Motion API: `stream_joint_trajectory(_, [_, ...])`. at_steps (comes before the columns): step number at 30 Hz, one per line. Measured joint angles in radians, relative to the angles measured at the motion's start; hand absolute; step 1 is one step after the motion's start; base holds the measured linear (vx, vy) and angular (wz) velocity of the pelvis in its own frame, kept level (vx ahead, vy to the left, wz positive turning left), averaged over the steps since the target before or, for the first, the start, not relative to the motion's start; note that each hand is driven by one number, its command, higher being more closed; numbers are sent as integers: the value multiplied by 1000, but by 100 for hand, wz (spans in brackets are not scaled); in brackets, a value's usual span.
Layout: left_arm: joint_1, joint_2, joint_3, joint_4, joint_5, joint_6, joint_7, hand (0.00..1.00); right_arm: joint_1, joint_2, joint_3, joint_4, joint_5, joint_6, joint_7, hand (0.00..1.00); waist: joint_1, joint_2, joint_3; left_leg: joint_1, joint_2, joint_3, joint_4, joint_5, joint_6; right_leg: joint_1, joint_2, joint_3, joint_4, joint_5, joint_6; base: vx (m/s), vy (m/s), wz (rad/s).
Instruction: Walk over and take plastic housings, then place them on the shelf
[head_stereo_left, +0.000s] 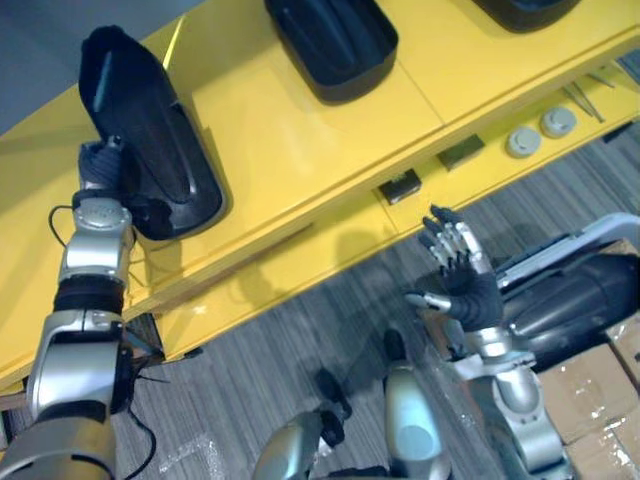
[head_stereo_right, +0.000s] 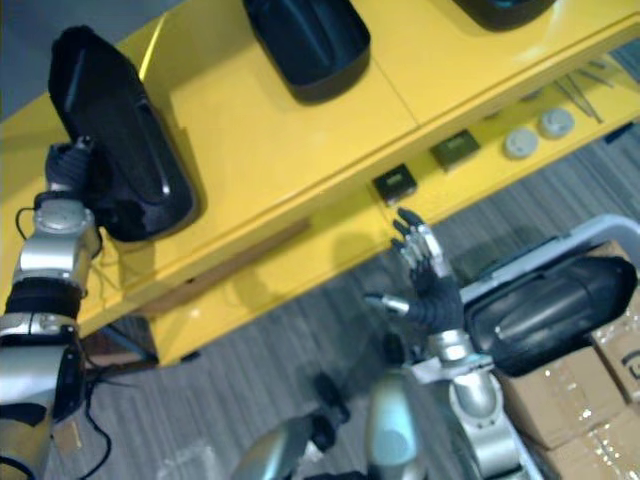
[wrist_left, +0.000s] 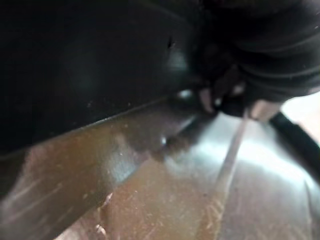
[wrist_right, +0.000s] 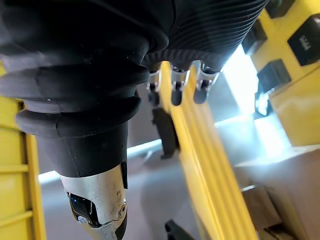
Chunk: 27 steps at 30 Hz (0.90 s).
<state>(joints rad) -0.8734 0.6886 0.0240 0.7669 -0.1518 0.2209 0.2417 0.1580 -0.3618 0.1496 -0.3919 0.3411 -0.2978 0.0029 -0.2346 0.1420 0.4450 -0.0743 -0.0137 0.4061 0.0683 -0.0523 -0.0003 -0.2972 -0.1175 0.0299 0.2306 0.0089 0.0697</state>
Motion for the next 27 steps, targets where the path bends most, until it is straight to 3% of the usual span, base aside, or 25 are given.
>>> stream_joint_trajectory(1, [-1,0,0,5,-1,2,-3,0,0,0,-1,0,1,0,0,0,0,0,0,0,1,4,1,-3,-3,-1,0,1,2,0,1,-17,-7,-3])
stream_joint_trajectory(4, [-6,11,-2,13,-8,23,-7,0,-1,0,-1,0,8,0,-2,0,0,-4,1,-18,3,16,10,-8,-6,-17,0,4,8,5,6,0,0,0])
stream_joint_trajectory(11, [-83,38,-8,78,-7,69,29,0,-10,3,-1,0,9,-3,-27,0,-1,-41,23,-50,17,17,51,-24,3,-20,7,5,-18,31,10,7,-3,0])
stream_joint_trajectory(18, [-129,58,-37,100,-9,77,129,0,-11,7,-1,9,9,-3,-49,0,0,-60,34,-69,32,17,79,-33,2,-16,16,6,-40,42,8,38,-16,-1])
stream_joint_trajectory(21, [-142,58,-37,102,-46,64,225,0,-9,9,0,15,8,-11,-52,0,-1,-65,37,-69,33,17,80,-34,3,-14,17,6,-42,43,8,10,-4,0])
stream_joint_trajectory(22, [-160,58,-35,105,-48,42,291,0,-6,16,0,15,8,-18,-60,0,-1,-72,42,-69,33,16,81,-35,5,-12,17,4,-42,43,8,0,0,0])
stream_joint_trajectory(27, [-186,58,-23,99,-48,-53,477,0,28,40,2,15,4,-56,-70,0,1,-78,43,-52,34,10,84,-39,10,16,16,-3,-53,44,9,6,1,1])
